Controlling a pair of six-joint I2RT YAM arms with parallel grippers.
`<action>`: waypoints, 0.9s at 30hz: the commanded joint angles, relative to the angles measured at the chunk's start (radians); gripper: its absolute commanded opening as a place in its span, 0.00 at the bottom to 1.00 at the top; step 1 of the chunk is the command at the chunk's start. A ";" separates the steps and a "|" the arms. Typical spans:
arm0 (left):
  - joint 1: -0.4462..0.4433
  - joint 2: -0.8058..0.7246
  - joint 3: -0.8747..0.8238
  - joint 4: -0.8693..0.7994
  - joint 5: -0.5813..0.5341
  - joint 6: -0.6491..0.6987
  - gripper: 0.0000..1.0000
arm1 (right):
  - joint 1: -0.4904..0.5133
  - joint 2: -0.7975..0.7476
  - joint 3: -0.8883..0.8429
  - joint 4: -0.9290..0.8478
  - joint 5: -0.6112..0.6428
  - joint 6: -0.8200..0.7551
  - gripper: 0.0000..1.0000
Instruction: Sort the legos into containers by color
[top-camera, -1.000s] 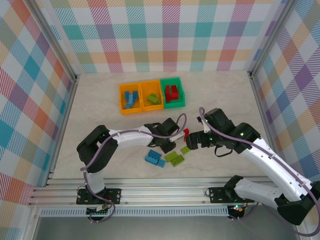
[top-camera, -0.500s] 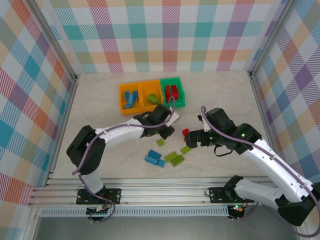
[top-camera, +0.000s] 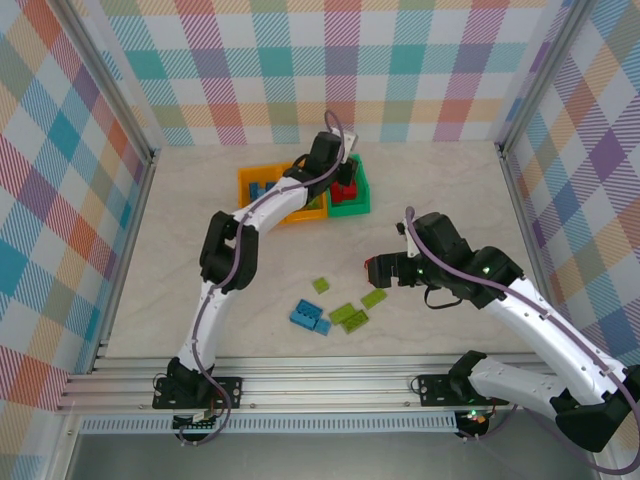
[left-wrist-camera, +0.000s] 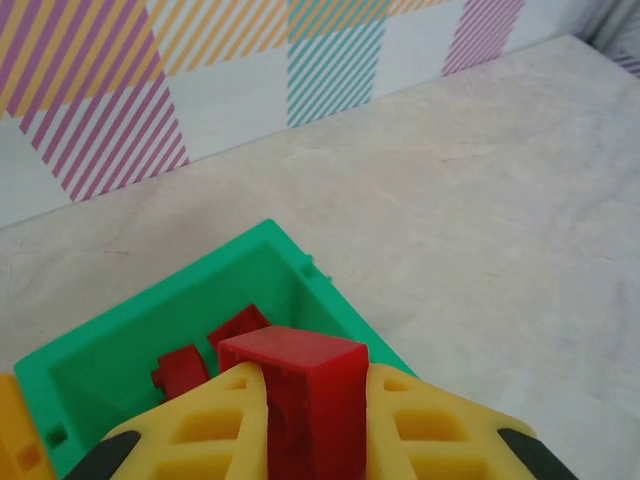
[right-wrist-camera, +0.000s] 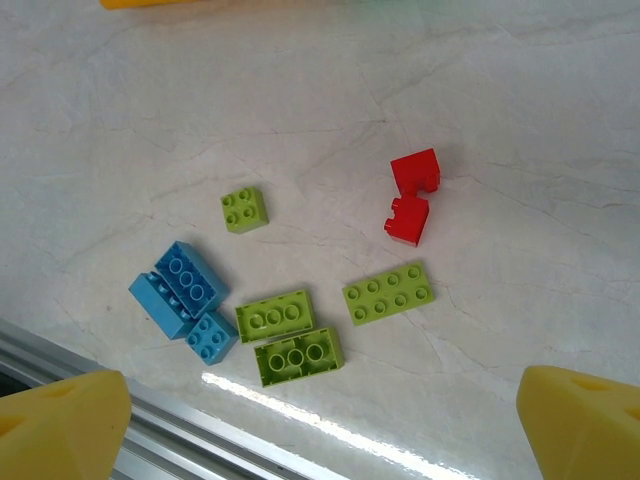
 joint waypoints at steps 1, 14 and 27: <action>0.000 0.022 0.095 -0.028 0.021 -0.012 0.34 | -0.005 -0.008 0.001 0.017 -0.002 0.017 1.00; -0.006 -0.341 -0.205 0.060 0.100 -0.042 0.56 | -0.004 0.026 -0.034 0.048 -0.026 0.047 1.00; -0.022 -1.449 -0.991 -0.370 0.229 0.255 0.71 | 0.112 0.493 0.085 0.220 -0.096 0.003 0.94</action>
